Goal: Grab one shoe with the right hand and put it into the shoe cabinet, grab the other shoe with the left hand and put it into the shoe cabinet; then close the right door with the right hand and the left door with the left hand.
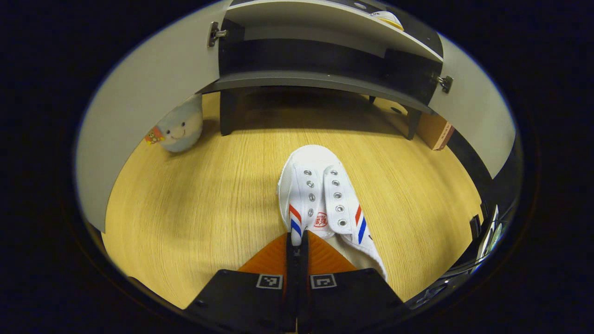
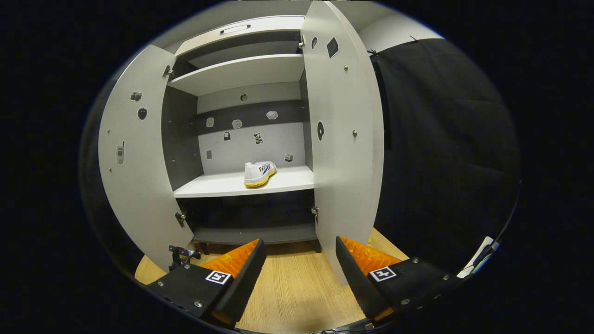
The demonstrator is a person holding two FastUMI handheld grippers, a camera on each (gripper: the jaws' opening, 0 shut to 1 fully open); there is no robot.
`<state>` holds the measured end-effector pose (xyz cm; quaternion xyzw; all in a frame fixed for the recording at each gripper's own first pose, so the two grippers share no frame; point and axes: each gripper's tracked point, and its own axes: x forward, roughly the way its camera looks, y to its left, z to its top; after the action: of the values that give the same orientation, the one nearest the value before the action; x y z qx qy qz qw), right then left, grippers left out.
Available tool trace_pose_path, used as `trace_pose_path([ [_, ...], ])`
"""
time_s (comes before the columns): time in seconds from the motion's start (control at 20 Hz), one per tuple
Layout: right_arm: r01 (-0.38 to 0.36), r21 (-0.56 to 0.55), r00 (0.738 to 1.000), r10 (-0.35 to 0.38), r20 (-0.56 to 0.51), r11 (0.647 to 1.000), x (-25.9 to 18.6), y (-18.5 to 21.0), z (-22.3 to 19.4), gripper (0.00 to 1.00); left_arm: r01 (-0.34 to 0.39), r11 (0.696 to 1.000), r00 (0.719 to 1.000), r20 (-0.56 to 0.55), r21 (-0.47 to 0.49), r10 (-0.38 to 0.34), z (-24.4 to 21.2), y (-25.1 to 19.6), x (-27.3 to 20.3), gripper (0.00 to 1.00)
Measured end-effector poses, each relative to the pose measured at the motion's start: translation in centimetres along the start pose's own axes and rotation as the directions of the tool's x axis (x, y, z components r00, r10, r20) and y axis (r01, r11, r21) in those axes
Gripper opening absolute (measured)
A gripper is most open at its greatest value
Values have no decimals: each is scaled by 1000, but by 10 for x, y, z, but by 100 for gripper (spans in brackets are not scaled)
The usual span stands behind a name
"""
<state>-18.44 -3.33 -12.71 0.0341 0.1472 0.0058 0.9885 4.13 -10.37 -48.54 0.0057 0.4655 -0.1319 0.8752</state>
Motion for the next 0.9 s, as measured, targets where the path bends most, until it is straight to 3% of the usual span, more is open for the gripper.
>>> trace_pose_path([
  [0.2,-10,0,1000,10,-2,1000,2,6,1,93,-10,1000,1000,-14,-6,10,8,-3,2,7],
  [0.6,-58,2,998,58,13,998,0,23,11,93,49,998,999,12,-27,-49,22,2,-7,6],
  [0.9,-90,1,996,90,17,996,5,33,11,93,80,997,992,102,-13,-78,31,5,-12,6],
])
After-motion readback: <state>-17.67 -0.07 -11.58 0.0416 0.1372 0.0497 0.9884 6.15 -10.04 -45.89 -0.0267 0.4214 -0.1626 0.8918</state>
